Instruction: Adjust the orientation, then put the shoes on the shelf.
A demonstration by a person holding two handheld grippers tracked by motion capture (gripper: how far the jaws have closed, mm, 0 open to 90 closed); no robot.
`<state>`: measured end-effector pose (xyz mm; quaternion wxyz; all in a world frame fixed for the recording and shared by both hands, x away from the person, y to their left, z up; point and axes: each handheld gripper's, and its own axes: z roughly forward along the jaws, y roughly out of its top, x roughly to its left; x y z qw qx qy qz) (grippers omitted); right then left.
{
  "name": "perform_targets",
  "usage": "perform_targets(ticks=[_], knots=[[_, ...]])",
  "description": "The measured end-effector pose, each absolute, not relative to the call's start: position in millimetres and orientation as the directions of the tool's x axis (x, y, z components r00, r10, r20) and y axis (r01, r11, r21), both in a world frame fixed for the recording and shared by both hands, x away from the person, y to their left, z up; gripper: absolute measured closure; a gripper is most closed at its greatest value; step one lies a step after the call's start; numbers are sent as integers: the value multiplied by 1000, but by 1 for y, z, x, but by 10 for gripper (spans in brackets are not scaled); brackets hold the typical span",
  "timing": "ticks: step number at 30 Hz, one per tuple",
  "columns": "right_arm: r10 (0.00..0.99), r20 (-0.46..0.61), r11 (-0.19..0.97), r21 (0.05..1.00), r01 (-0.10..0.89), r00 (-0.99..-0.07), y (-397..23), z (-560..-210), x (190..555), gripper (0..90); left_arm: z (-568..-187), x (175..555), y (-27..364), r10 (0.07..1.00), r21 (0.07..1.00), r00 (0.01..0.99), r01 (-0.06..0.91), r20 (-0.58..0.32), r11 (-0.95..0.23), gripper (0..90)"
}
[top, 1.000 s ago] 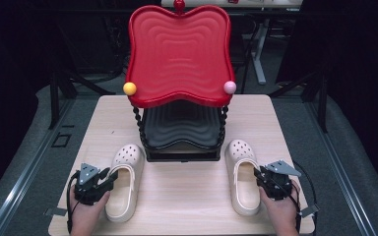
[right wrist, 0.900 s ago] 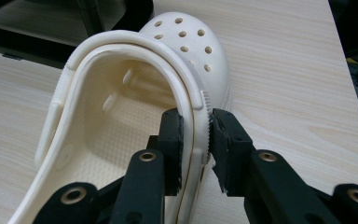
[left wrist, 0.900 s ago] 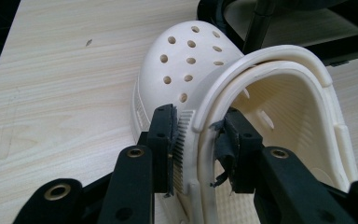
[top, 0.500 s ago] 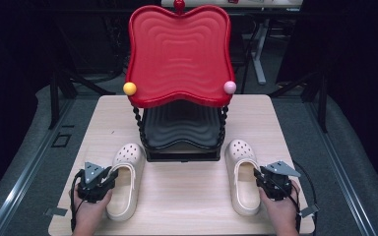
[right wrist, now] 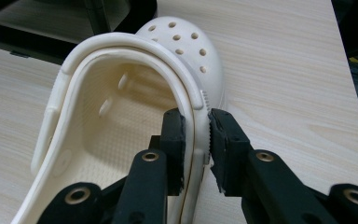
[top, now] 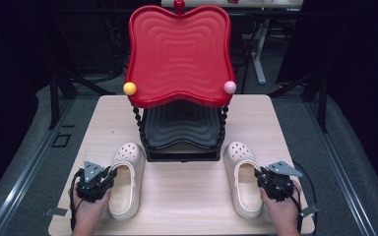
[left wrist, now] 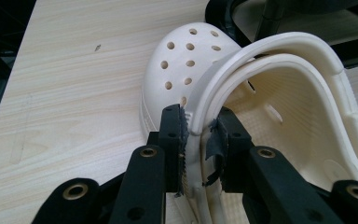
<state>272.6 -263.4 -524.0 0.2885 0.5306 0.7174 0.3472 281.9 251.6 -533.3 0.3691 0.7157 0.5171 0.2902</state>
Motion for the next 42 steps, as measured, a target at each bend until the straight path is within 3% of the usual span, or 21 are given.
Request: perform_targets(ticks=[16,31,42], knots=[[965,-47,177,844,506,-258,-260,-509,257,762,-520,272,259,955,844,297,513,-6,-155,758],[972,-30,130,895,426,-233,-265,-482,235,762,-493,250,264,927,879,372,453,-35,-148,758],[961,-21,130,913,387,-274,-256,-468,212,763,-480,222,261,906,897,422,413,-35,-157,758]])
